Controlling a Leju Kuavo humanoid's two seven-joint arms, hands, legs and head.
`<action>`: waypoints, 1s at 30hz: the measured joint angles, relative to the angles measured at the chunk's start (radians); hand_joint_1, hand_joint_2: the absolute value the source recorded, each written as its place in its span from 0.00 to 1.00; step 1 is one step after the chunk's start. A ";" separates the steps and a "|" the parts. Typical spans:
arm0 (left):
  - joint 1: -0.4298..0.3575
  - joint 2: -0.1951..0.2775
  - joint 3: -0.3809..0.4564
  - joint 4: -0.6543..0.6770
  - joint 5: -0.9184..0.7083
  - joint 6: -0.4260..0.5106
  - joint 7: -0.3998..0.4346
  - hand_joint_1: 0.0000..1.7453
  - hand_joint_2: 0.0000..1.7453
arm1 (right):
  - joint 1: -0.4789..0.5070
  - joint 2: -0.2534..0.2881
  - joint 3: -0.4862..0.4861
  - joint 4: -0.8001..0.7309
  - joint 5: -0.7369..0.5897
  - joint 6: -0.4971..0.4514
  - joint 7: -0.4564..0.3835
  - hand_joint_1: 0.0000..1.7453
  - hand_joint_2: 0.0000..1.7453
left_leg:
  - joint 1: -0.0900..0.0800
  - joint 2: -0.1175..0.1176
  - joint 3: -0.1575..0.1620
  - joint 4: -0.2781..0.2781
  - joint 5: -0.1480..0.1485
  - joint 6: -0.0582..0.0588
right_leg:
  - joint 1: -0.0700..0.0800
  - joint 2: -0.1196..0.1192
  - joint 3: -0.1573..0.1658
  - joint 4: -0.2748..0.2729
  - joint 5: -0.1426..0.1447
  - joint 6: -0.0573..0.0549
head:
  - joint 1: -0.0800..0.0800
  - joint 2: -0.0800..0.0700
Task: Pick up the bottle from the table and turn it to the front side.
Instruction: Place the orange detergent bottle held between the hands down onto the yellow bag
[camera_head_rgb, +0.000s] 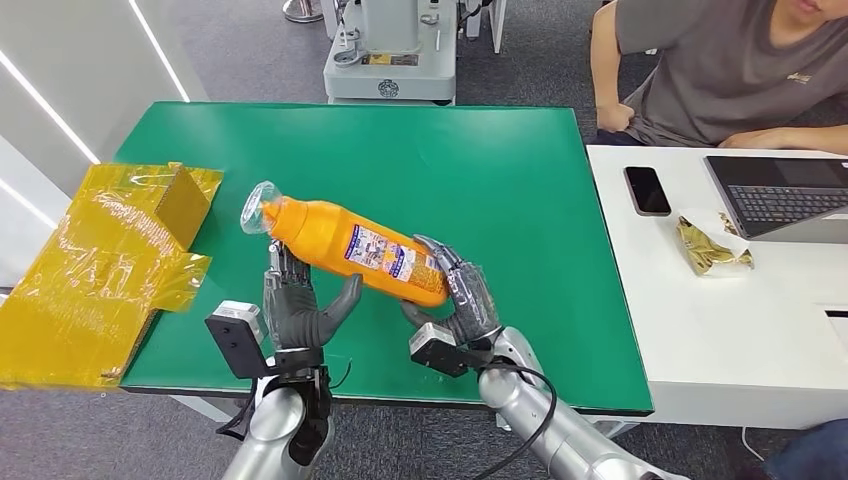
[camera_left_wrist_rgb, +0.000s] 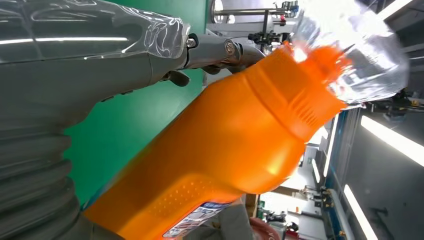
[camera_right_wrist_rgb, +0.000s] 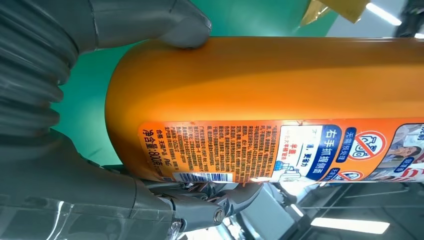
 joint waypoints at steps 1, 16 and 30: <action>-0.001 0.000 0.000 0.004 0.001 -0.003 0.004 0.00 1.00 | 0.000 0.002 0.005 -0.002 0.003 -0.001 0.000 1.00 1.00 | 0.000 0.000 0.000 0.000 0.000 0.000 | 0.000 0.000 0.000 0.000 0.000 0.000 | 0.000 0.000; -0.015 0.004 0.002 0.035 0.003 -0.011 0.026 0.00 1.00 | -0.016 0.018 0.055 -0.006 0.012 0.031 -0.001 1.00 1.00 | 0.000 0.000 0.000 0.000 0.000 0.000 | 0.000 0.000 0.000 0.000 0.000 0.000 | 0.000 0.000; 0.004 0.004 0.013 0.043 0.013 0.029 -0.033 1.00 1.00 | -0.020 0.022 0.090 0.047 0.006 0.074 -0.001 1.00 1.00 | 0.000 0.000 0.000 0.000 0.000 0.000 | 0.000 0.000 0.000 0.000 0.000 0.000 | 0.000 0.000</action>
